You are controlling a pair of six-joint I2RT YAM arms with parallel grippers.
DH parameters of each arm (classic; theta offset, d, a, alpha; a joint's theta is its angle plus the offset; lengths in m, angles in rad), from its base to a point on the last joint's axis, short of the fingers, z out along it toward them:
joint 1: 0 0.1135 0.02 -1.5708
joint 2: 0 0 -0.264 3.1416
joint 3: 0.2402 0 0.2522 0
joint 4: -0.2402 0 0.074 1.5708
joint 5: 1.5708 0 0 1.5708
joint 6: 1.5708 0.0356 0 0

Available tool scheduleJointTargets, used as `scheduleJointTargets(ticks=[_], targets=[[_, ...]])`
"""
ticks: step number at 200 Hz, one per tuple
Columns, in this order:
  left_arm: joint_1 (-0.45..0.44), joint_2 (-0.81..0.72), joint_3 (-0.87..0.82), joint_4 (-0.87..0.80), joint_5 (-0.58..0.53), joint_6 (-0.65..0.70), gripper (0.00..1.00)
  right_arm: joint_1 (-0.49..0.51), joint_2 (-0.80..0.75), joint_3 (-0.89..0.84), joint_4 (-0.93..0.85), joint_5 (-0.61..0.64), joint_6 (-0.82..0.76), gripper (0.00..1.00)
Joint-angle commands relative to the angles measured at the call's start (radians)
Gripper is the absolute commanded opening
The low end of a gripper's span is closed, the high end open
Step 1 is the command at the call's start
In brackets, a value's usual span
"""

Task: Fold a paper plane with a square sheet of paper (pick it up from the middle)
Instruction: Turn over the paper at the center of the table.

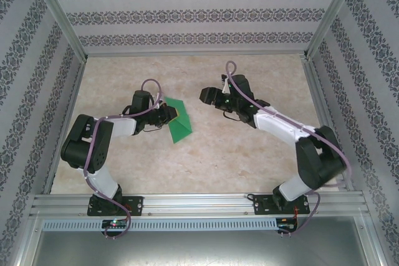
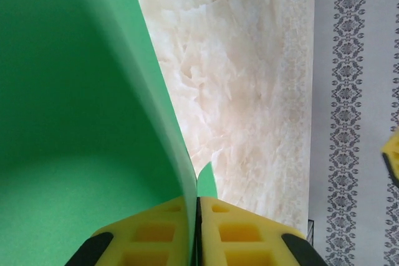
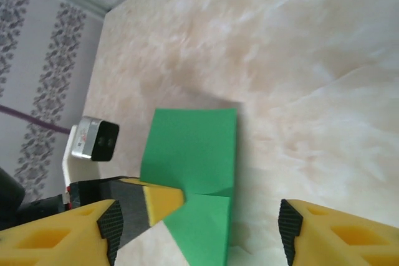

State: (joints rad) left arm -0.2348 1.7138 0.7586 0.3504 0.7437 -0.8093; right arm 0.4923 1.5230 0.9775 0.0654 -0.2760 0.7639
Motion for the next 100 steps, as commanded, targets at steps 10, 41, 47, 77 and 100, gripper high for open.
scheduleJointTargets(ticks=[10, 41, 47, 77, 100], targets=[[-0.017, -0.104, 0.078, -0.226, -0.042, 0.118, 0.11, -0.021, -0.143, -0.088, -0.140, 0.193, -0.049, 0.75], [-0.043, -0.197, 0.246, -0.619, -0.177, 0.277, 0.11, -0.044, -0.262, -0.154, -0.182, 0.279, -0.049, 0.91], [-0.049, -0.206, 0.289, -0.700, -0.218, 0.306, 0.11, -0.046, -0.277, -0.165, -0.188, 0.295, -0.049, 0.93], [-0.074, -0.174, 0.517, -1.053, -0.437, 0.419, 0.11, -0.059, -0.342, -0.181, -0.240, 0.370, -0.039, 0.97], [-0.125, -0.112, 0.655, -1.226, -0.681, 0.485, 0.10, -0.064, -0.356, -0.178, -0.274, 0.400, -0.032, 0.98]])
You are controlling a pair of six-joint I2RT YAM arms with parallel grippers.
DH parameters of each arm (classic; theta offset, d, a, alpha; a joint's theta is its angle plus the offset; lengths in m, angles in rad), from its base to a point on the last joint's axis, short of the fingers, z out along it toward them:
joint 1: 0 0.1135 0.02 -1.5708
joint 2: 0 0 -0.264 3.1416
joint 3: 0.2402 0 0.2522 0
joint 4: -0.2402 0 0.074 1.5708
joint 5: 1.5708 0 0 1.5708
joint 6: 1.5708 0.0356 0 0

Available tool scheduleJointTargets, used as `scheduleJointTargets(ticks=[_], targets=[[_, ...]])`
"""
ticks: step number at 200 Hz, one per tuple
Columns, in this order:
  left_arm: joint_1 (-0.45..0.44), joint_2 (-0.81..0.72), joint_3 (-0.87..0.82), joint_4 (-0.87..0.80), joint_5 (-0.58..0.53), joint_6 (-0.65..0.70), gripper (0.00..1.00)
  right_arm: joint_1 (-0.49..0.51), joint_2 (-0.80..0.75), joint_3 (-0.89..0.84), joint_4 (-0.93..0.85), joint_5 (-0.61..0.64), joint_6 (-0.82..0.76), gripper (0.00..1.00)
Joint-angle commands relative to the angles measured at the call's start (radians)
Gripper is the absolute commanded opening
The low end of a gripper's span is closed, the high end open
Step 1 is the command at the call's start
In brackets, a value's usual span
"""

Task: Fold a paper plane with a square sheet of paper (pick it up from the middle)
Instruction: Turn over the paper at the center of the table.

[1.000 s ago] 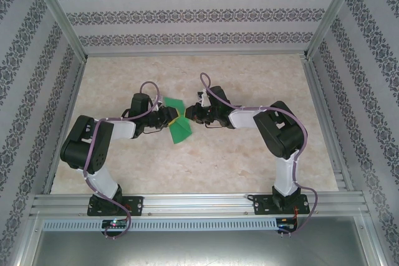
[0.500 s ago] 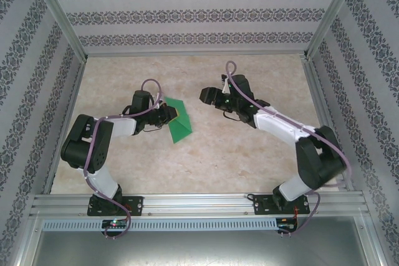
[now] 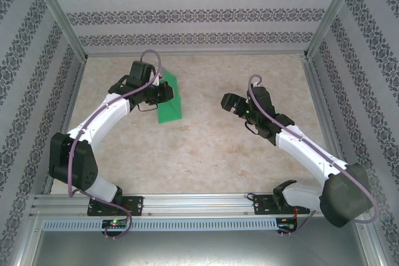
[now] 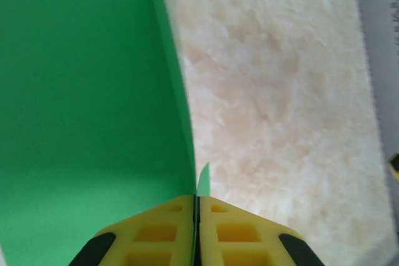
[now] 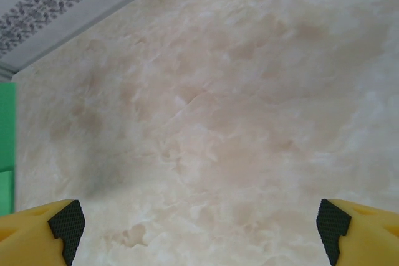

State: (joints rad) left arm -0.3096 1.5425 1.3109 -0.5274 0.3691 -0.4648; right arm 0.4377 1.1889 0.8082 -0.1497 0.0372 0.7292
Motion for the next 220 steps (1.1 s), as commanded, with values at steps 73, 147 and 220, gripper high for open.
scheduleJointTargets(ticks=[73, 147, 220], targets=[[-0.230, 0.380, 0.410, -0.618, -0.824, 0.166, 0.09, -0.022, -0.005, -0.016, -0.112, 0.130, 0.030, 0.98], [-0.320, 0.612, 0.552, -0.673, -0.882, 0.142, 0.11, -0.046, 0.026, -0.036, -0.111, 0.104, 0.044, 0.98], [-0.364, 0.727, 0.572, -0.604, -0.744, 0.104, 0.15, -0.070, 0.003, -0.056, -0.133, 0.100, 0.060, 0.98]])
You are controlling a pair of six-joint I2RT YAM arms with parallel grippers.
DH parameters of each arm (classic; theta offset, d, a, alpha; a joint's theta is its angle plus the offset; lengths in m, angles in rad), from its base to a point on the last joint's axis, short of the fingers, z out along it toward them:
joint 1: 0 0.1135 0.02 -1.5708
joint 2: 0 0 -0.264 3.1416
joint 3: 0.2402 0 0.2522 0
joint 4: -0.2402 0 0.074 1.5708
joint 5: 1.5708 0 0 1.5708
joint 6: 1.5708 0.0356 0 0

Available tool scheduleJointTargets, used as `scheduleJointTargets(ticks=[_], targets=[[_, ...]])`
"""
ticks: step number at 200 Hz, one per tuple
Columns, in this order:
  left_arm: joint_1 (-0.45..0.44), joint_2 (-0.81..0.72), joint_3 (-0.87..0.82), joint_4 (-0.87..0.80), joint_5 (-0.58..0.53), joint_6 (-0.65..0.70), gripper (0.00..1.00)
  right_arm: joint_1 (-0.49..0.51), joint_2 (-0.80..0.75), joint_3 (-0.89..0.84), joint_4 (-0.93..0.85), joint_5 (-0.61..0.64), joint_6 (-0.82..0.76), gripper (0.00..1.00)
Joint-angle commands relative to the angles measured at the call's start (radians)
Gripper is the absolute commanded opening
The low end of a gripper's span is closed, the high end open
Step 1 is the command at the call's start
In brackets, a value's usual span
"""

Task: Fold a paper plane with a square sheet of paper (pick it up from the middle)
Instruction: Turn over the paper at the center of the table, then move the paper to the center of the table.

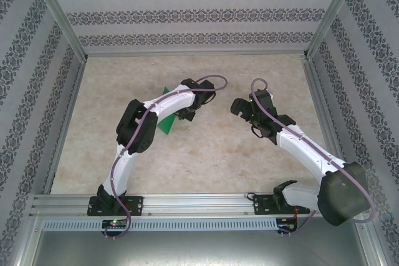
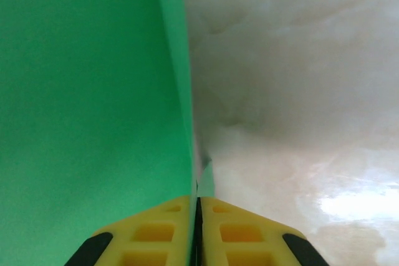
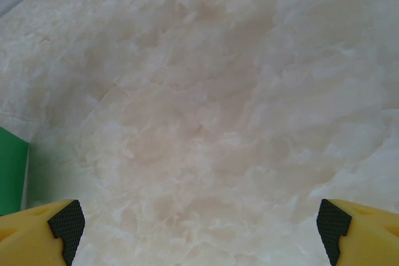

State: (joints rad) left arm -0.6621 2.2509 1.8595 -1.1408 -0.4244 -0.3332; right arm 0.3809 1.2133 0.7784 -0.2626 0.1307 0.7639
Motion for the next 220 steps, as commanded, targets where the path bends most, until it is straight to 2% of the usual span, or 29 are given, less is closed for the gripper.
scheduleJointTargets(ticks=[1, 43, 64, 92, 123, 147, 169, 193, 220], targets=[[-0.011, 0.019, 0.022, 0.011, 0.052, -0.028, 0.15, -0.014, -0.022, -0.027, -0.020, 0.006, 0.026, 0.98], [-0.013, -0.003, 0.003, 0.061, 0.152, -0.035, 0.24, -0.019, -0.034, -0.041, -0.035, -0.003, 0.040, 0.98], [-0.013, -0.052, -0.001, 0.088, 0.239, -0.039, 0.38, -0.022, -0.035, -0.026, -0.061, -0.006, 0.035, 0.98], [-0.006, -0.165, -0.038, 0.169, 0.411, -0.049, 0.59, -0.027, -0.036, -0.011, -0.080, -0.017, 0.040, 0.98], [0.038, -0.327, -0.153, 0.291, 0.546, -0.095, 0.75, -0.023, 0.001, 0.017, -0.071, -0.083, 0.047, 0.95], [0.093, -0.453, -0.278, 0.372, 0.564, -0.134, 0.87, 0.004, 0.043, 0.046, -0.046, -0.115, 0.056, 0.92], [0.156, -0.575, -0.420, 0.441, 0.549, -0.181, 0.94, 0.070, 0.101, 0.103, -0.025, -0.126, 0.059, 0.88], [0.243, -0.696, -0.579, 0.500, 0.515, -0.232, 1.00, 0.174, 0.217, 0.203, 0.001, -0.144, 0.070, 0.76], [0.340, -0.800, -0.719, 0.545, 0.510, -0.269, 1.00, 0.284, 0.387, 0.337, 0.038, -0.174, 0.087, 0.60]])
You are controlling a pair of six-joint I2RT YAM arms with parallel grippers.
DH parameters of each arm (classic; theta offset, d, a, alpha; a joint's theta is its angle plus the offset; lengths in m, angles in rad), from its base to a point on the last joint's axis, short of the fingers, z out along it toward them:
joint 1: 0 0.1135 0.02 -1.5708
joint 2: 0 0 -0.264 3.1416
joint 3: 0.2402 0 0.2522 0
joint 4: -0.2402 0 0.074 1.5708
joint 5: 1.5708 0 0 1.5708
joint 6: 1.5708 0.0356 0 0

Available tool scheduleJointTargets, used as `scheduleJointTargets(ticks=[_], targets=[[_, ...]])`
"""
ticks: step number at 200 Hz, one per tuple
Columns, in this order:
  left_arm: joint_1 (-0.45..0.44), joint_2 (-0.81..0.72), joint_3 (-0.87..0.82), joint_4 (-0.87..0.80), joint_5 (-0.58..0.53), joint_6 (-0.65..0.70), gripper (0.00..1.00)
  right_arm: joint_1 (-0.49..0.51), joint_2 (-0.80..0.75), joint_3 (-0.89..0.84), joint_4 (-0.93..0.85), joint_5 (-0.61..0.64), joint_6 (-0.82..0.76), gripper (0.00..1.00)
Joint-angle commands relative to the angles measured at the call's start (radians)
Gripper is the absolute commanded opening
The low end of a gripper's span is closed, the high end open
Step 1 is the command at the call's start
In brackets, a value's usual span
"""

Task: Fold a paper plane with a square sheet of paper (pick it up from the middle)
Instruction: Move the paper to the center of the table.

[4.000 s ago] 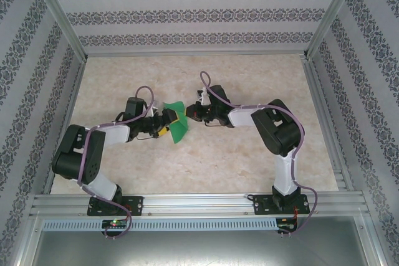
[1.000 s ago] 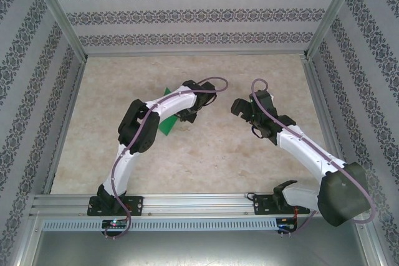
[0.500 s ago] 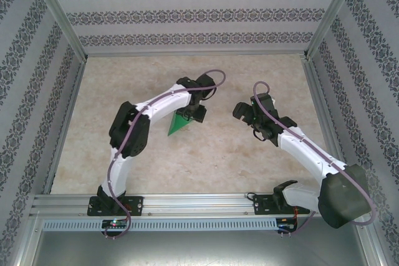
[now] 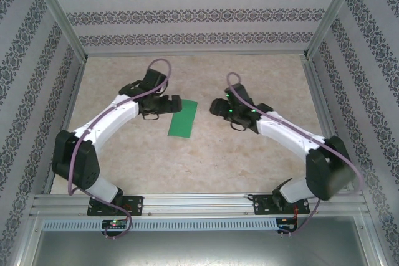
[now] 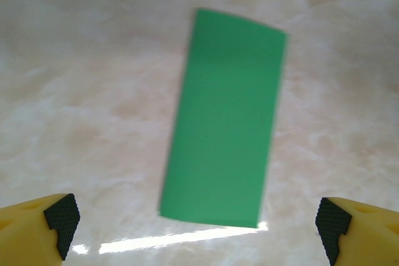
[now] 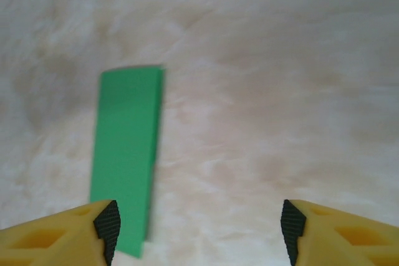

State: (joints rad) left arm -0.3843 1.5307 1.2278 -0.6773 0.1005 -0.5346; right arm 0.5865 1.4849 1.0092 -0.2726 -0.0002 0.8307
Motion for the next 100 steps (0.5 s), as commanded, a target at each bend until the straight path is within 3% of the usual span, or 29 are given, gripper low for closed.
scheduleJointTargets(ticks=[1, 29, 58, 100], targets=[[0.066, -0.083, -0.092, 0.083, -0.016, -0.068, 1.00, 0.083, 0.125, 0.112, 0.048, -0.044, 0.021, 0.60], [0.130, -0.133, -0.157, 0.091, -0.035, -0.070, 1.00, 0.156, 0.305, 0.241, 0.084, -0.090, 0.065, 0.42], [0.166, -0.135, -0.175, 0.085, -0.023, -0.046, 1.00, 0.208, 0.462, 0.387, 0.066, -0.151, 0.084, 0.32], [0.177, -0.130, -0.184, 0.092, -0.019, -0.034, 1.00, 0.244, 0.614, 0.542, -0.007, -0.190, 0.088, 0.31]])
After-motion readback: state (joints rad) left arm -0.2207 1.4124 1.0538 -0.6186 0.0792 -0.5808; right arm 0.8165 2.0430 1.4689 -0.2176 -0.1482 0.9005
